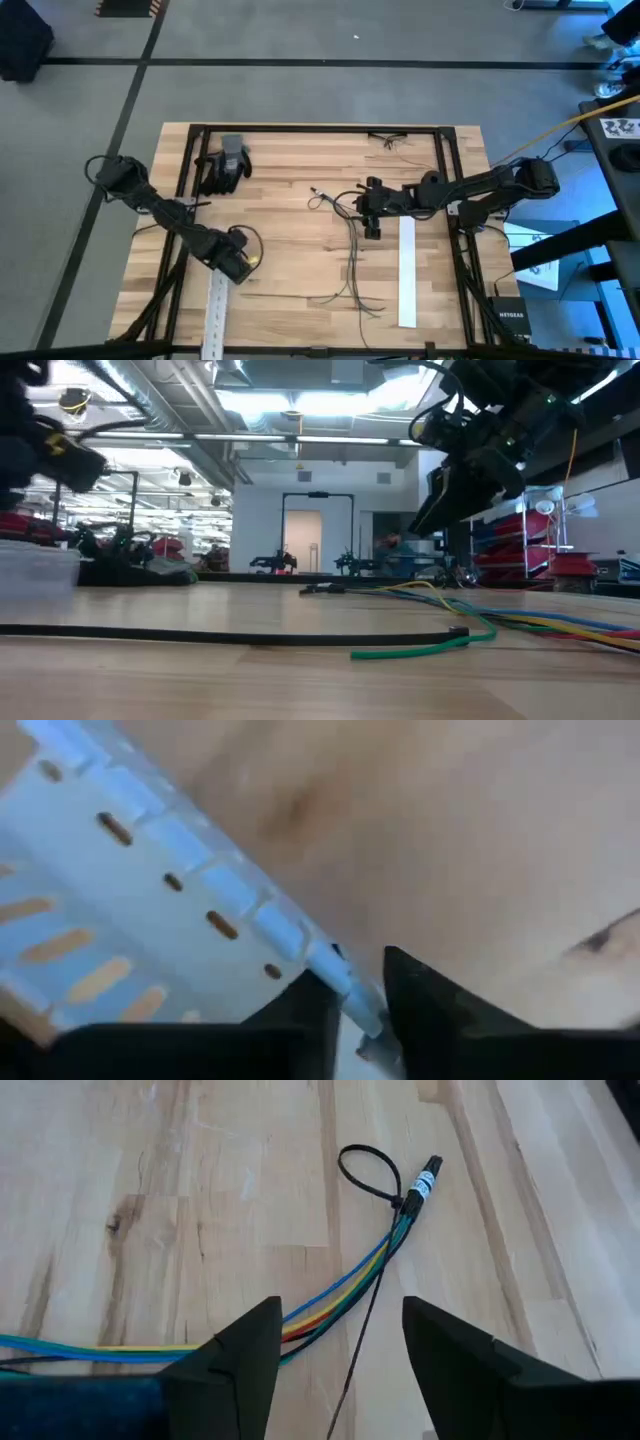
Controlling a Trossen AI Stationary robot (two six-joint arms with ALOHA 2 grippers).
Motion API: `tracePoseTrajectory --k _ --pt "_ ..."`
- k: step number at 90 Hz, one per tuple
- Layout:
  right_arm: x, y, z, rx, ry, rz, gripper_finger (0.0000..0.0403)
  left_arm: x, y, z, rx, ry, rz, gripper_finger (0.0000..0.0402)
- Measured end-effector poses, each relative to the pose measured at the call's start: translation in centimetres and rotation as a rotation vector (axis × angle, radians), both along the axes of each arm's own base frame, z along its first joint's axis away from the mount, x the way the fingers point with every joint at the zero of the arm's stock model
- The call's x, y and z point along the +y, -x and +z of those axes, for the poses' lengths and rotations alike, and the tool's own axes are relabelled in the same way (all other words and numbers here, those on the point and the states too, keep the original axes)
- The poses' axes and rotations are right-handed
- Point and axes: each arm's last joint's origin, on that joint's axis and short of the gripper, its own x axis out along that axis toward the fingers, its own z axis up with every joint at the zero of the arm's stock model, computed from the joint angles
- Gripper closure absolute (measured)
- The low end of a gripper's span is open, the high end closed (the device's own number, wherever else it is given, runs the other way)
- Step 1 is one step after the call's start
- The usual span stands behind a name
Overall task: Ziptie cables
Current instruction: Wrap the top black zip tie on the colored cables
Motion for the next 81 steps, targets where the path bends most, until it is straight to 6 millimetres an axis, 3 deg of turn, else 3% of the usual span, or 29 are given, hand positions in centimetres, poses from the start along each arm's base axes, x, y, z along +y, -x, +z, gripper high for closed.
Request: tracePoseTrajectory --k 7,21,38,66,81 --pt "-0.1 0.0 0.0 0.002 0.000 -0.005 0.0200 1.2 -0.8 0.0 -0.002 -0.035 -0.106 0.0391" --pt "-0.3 0.0 0.0 -0.002 -0.020 0.003 0.0201 4.1 -2.4 0.1 -0.012 -0.072 -0.290 0.0392" --pt "-1.2 -0.8 -0.9 -0.009 -0.039 -0.043 0.0201 7.1 -5.2 0.5 -0.168 -0.118 -0.467 0.0395" --pt "-4.4 -1.2 -4.8 0.126 -0.113 -0.133 0.0205 10.4 -6.3 0.7 -0.214 -0.183 -0.459 0.0344" --pt "-5.5 -1.1 -5.4 0.146 -0.143 -0.159 0.0257 10.9 -6.4 0.8 -0.217 -0.193 -0.475 0.0310"
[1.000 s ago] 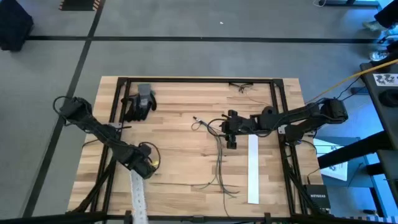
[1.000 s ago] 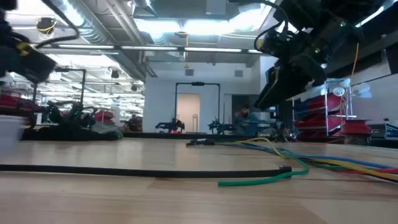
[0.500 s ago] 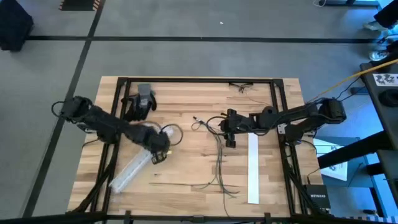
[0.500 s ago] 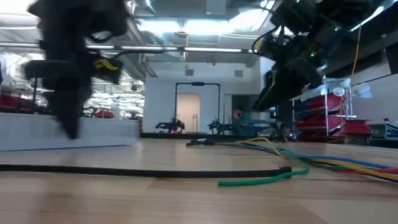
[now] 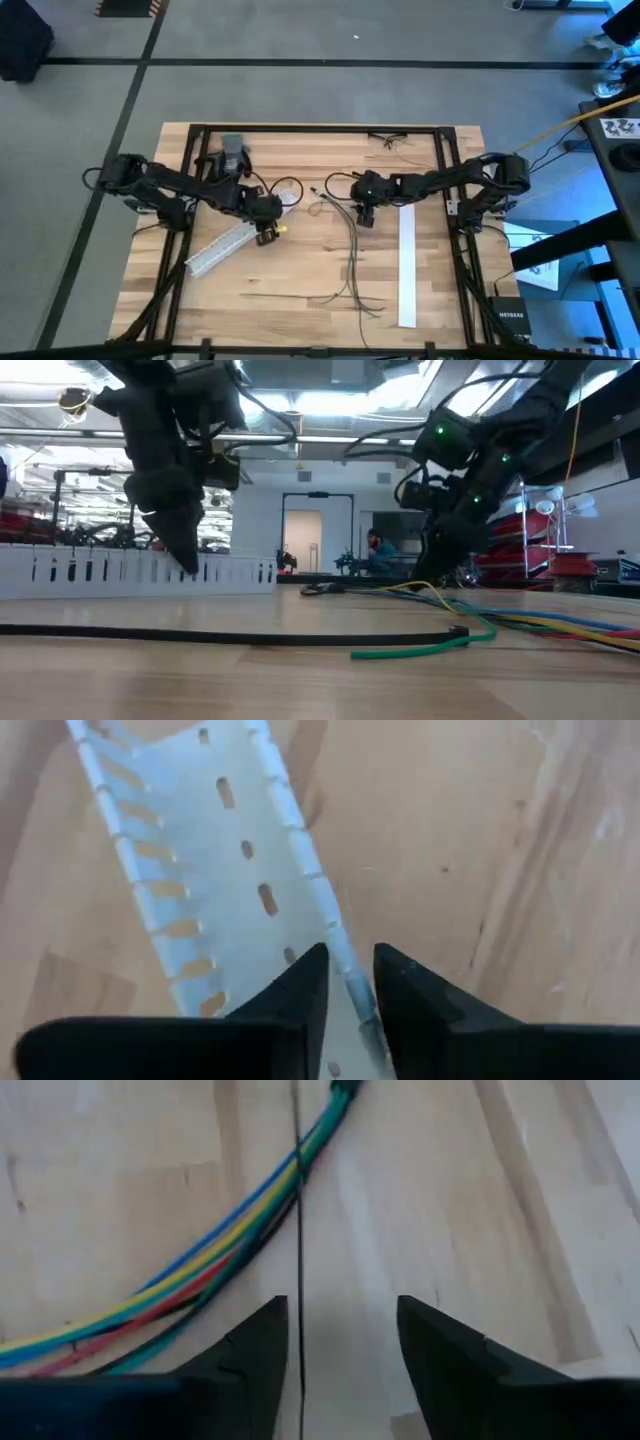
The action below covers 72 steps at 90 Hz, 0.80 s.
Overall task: Ziptie cables
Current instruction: Wrap the top black zip tie on the colored cables
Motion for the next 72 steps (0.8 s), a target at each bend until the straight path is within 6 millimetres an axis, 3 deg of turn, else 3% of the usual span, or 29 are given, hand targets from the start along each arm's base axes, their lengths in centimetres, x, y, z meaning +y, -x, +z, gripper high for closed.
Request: tracePoseTrajectory --k 19,30,48,59,72 --pt "0.3 0.2 -0.3 0.038 -0.034 0.083 0.0383 -0.1 -0.4 0.3 -0.031 0.001 -0.014 0.0293" --pt "0.2 0.3 0.6 0.051 0.016 0.092 0.0395 -0.2 -1.4 1.9 -0.076 -0.013 -0.042 0.0293" --pt "-0.4 0.0 6.5 -0.005 0.097 0.065 0.0401 0.2 -2.9 4.4 -0.143 -0.190 -0.099 0.0293" --pt "-2.0 0.2 10.9 -0.092 0.133 0.003 0.0402 0.4 -2.7 3.9 -0.135 -0.266 -0.103 0.0293" --pt "-4.5 0.5 14.2 -0.196 0.227 -0.107 0.0402 0.5 -2.5 2.6 -0.179 -0.290 -0.116 0.0293"
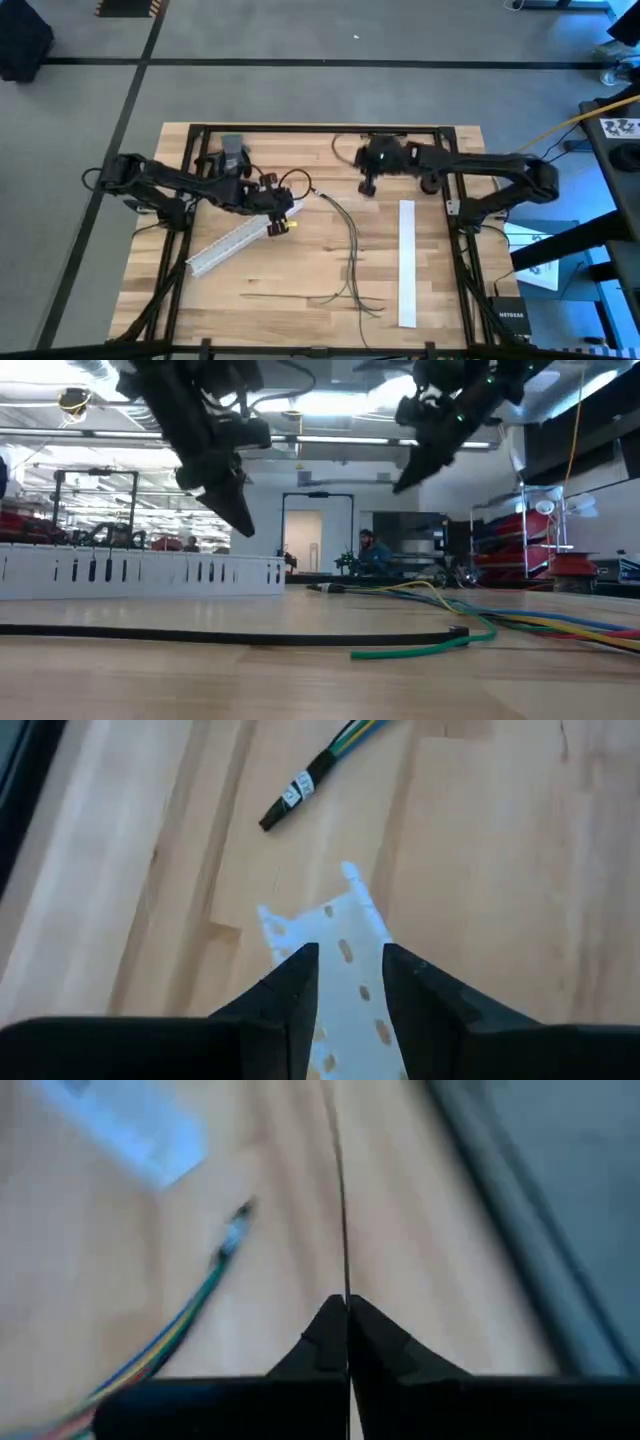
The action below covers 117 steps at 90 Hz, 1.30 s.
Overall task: Ziptie cables
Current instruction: Wrap the top black zip tie on the colored cables
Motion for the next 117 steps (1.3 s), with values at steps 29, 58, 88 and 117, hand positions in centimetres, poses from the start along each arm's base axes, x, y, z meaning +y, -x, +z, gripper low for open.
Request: tracePoseTrajectory --k 29,58,88,117 --pt "-4.0 -0.3 3.7 -0.374 0.157 -0.117 0.0403 0.0 0.3 -1.4 -0.081 -0.012 -0.013 0.0293" --pt "-3.9 -0.2 2.3 -0.543 0.170 -0.139 0.0403 -0.1 0.3 -1.4 -0.077 -0.014 -0.019 0.0293" --pt "-3.2 0.8 -1.8 -0.504 0.066 -0.141 0.0403 0.0 0.3 -1.4 -0.076 -0.019 -0.022 0.0293" --pt "-2.9 1.1 -2.9 -0.381 0.055 -0.096 0.0403 0.3 -0.2 -0.3 -0.046 -0.088 -0.041 0.0293"
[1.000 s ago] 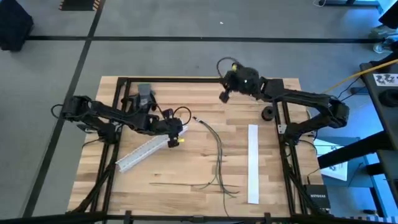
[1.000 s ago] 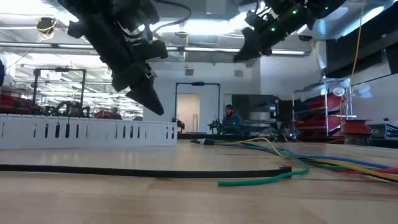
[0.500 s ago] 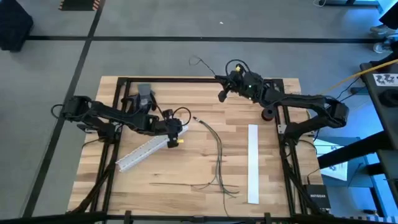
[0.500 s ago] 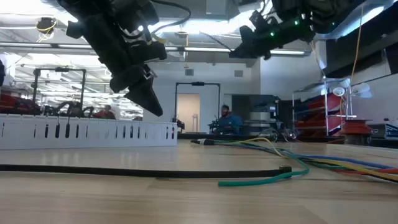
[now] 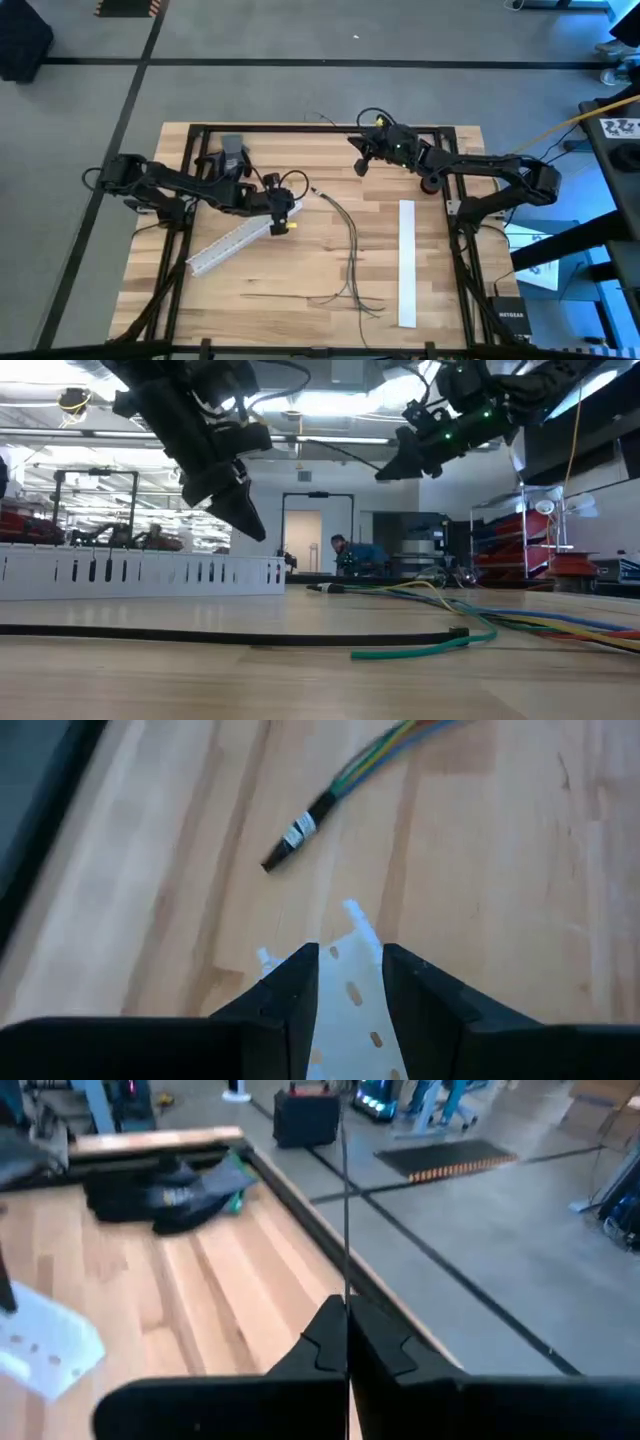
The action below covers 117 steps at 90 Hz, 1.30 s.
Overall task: Ziptie cables
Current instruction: Wrap the top black zip tie on the colored cables
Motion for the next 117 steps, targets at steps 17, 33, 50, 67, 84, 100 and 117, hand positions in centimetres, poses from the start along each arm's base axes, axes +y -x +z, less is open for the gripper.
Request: tracePoseTrajectory --k 17,33,50,67,84,100,117 --pt "0.2 0.2 -0.6 0.082 0.007 0.033 0.0403 0.2 -0.5 1.5 0.039 -0.111 -0.003 0.0293" --pt "0.2 0.5 -1.1 0.170 0.039 0.027 0.0403 0.6 -1.4 3.3 0.012 -0.182 -0.004 0.0292" --pt "0.2 0.6 -1.4 0.209 0.040 0.036 0.0403 2.8 -2.2 5.1 -0.073 -0.100 0.058 0.0284" --pt "0.3 0.7 -1.6 0.242 0.044 0.048 0.0403 5.9 -2.6 5.9 -0.205 0.100 -0.007 0.0234" --pt "1.1 -0.1 -2.6 0.263 0.008 0.138 0.0403 7.2 -3.0 6.7 -0.301 0.089 -0.079 0.0182" --pt "3.0 -1.5 -4.0 0.317 0.013 0.184 0.0403 7.3 -3.2 7.3 -0.328 -0.007 -0.124 0.0169" --pt "4.7 -2.1 -4.0 0.329 0.048 0.191 0.0403 7.4 -3.3 7.0 -0.292 -0.047 -0.147 0.0169"
